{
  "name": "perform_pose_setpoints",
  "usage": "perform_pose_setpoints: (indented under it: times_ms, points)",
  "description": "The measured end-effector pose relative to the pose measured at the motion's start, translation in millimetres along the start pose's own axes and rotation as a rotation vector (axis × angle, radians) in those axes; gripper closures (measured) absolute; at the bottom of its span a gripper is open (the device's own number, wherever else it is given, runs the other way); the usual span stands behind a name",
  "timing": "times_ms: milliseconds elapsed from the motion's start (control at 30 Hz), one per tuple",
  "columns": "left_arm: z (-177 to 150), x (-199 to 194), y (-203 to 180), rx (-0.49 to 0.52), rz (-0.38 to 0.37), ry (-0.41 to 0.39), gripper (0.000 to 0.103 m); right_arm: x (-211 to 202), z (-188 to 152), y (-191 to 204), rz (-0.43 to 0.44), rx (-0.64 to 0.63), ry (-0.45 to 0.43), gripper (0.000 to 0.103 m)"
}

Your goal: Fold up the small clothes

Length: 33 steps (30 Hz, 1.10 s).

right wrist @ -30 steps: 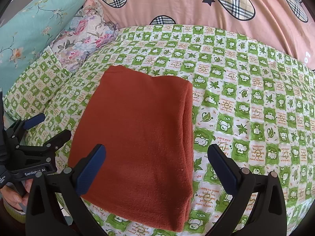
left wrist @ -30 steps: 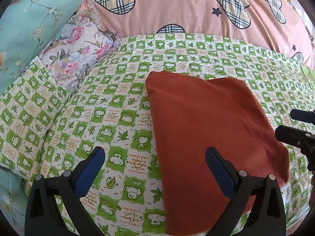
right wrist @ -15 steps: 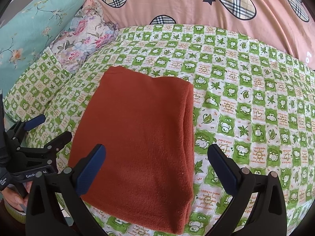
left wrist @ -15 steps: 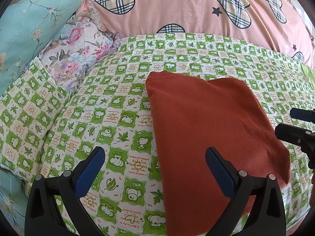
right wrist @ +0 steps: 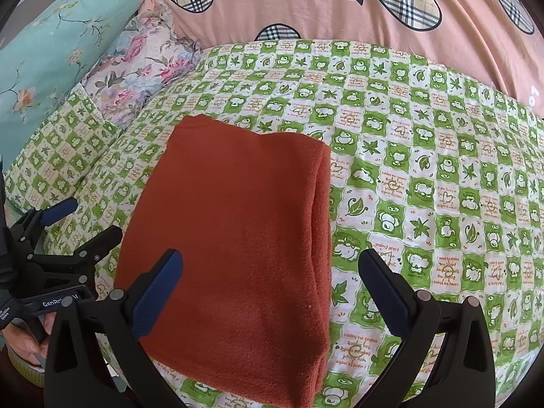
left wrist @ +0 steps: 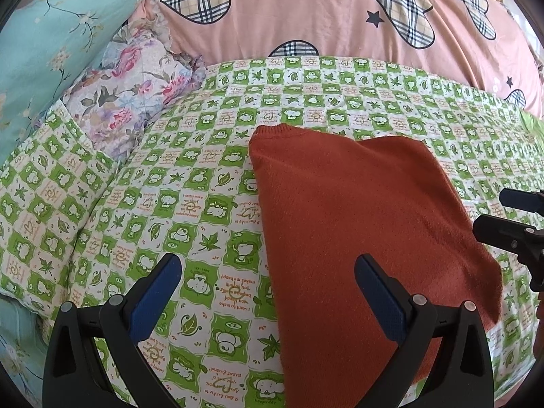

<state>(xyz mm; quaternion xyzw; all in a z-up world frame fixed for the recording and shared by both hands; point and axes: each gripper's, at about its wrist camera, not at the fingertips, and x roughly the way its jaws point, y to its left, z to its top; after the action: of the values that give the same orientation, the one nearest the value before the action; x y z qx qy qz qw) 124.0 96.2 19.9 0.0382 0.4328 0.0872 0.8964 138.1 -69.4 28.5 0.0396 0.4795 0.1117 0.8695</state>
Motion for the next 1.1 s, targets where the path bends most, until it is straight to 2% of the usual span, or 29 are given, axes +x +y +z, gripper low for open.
perform_pose_setpoints:
  times_ms: [1100]
  points:
    - [6,4,1,0.003,0.005,0.006,0.001,3,10,-5,0.013,0.014,-0.009,0.0]
